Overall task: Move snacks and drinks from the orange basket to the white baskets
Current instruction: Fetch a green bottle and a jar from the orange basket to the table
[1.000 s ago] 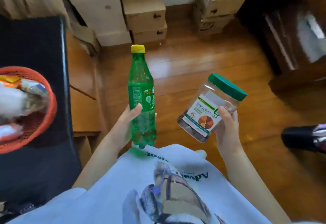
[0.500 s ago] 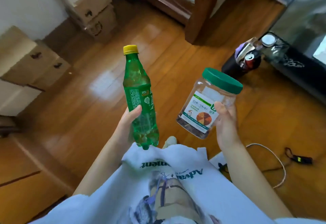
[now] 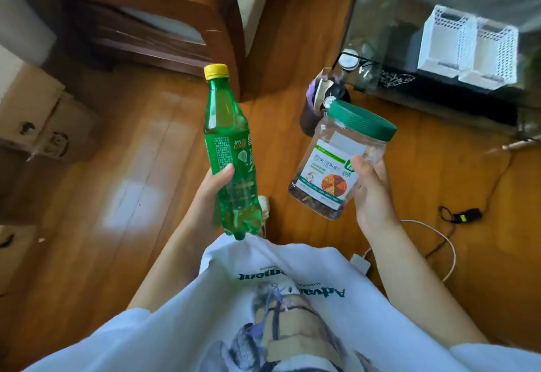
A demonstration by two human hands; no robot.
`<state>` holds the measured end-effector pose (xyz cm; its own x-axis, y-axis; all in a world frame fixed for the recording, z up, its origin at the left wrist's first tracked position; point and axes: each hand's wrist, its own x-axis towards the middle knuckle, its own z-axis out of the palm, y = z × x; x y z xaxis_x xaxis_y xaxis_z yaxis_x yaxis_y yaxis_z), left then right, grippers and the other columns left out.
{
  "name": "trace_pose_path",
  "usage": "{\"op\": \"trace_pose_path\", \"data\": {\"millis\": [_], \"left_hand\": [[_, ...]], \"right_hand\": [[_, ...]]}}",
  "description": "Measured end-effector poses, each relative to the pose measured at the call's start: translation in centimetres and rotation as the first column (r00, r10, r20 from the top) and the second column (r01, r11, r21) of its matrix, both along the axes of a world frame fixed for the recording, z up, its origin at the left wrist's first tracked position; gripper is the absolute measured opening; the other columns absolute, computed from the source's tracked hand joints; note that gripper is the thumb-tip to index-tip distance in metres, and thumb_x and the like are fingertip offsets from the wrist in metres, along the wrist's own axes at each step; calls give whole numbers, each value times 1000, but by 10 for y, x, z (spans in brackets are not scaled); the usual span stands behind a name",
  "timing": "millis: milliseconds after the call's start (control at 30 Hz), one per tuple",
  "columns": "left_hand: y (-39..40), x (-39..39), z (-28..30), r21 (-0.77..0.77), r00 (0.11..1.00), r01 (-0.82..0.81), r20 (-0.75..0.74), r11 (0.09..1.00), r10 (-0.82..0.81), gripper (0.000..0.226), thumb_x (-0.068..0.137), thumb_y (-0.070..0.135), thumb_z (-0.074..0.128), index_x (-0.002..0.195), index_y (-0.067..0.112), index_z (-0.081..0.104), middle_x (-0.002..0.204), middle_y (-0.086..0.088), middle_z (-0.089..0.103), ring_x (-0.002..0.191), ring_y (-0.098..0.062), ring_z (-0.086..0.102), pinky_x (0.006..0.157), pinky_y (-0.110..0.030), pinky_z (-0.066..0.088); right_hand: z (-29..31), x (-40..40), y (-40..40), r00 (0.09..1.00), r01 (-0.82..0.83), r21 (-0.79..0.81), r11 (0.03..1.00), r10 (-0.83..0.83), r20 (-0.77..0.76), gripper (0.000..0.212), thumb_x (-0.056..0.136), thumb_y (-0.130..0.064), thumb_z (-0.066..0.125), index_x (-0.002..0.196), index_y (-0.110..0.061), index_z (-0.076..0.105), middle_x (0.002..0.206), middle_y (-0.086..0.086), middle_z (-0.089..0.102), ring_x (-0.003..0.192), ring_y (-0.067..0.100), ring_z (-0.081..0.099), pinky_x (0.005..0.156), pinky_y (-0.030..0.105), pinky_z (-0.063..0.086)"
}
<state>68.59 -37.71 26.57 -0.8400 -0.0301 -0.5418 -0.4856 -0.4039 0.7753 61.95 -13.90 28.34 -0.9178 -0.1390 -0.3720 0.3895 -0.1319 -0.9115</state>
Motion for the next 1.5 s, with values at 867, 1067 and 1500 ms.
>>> {"op": "trace_pose_path", "data": {"millis": [867, 1067, 1500], "left_hand": [[284, -357, 20, 102, 932, 363, -23, 926, -362, 76, 49, 56, 81, 109, 14, 59, 90, -5, 65, 80, -19, 65, 70, -33, 55], [315, -402, 17, 73, 947, 320, -57, 945, -316, 69, 54, 51, 80, 110, 15, 60, 95, -8, 62, 87, -24, 63, 75, -37, 55], [340, -563, -3, 104, 977, 211, -14, 972, -211, 42, 73, 35, 63, 104, 6, 58, 83, -10, 65, 73, -25, 68, 63, -35, 56]], "right_hand": [[3, -266, 287, 912, 409, 5, 913, -409, 19, 66, 77, -36, 57, 138, -21, 37, 127, 0, 60, 113, 14, 61, 85, 27, 54], [-2, -324, 333, 934, 356, 14, 934, -356, 38, 51, 77, -35, 57, 126, -29, 44, 118, -6, 64, 108, 10, 63, 77, 21, 54], [-18, -500, 337, 966, 237, 46, 970, -241, 93, 42, 73, -31, 68, 110, -30, 50, 118, 5, 63, 111, 23, 61, 91, 39, 51]]}}
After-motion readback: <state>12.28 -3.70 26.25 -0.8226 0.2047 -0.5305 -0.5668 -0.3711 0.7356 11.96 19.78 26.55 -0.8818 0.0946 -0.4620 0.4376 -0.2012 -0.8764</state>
